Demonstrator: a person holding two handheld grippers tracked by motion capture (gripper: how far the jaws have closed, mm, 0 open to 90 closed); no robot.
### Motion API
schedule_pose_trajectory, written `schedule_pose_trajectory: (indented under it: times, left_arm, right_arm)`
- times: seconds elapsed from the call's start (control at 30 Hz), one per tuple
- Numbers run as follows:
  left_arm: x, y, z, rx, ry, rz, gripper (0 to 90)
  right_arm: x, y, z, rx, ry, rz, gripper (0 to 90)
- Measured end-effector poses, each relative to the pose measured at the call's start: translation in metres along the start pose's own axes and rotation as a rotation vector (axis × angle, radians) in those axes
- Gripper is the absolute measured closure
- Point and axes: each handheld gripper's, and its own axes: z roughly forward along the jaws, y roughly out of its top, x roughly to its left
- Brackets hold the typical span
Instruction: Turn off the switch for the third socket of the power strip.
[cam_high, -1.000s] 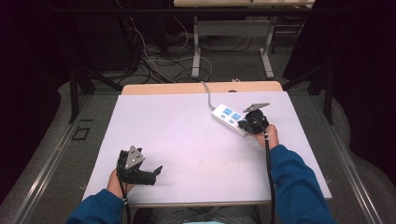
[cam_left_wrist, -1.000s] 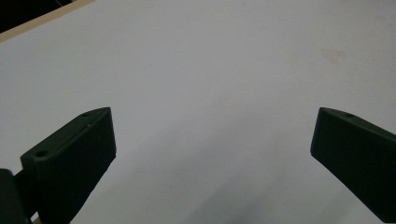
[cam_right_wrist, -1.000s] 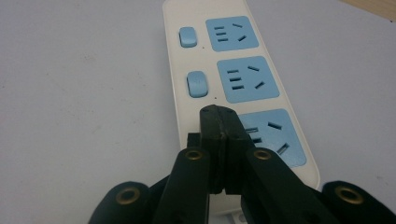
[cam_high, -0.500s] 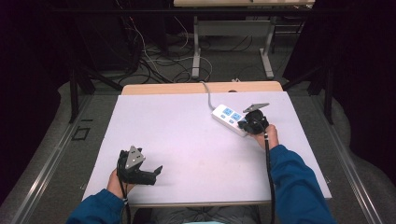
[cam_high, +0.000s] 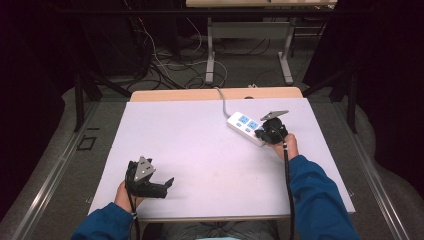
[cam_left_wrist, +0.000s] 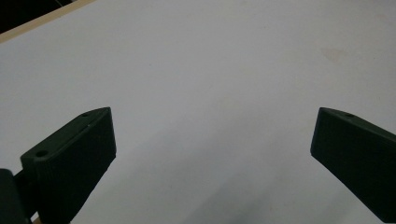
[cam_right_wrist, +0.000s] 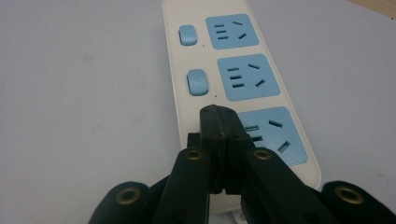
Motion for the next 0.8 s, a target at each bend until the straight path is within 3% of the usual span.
schedule_pose_trajectory:
  times: [0.8]
  left_arm:
    - [-0.0007, 0.0001, 0.0006, 0.0, -0.001, 0.001, 0.1]
  right_arm:
    - [-0.0007, -0.0007, -0.0006, -0.006, 0.003, -0.008, 90.0]
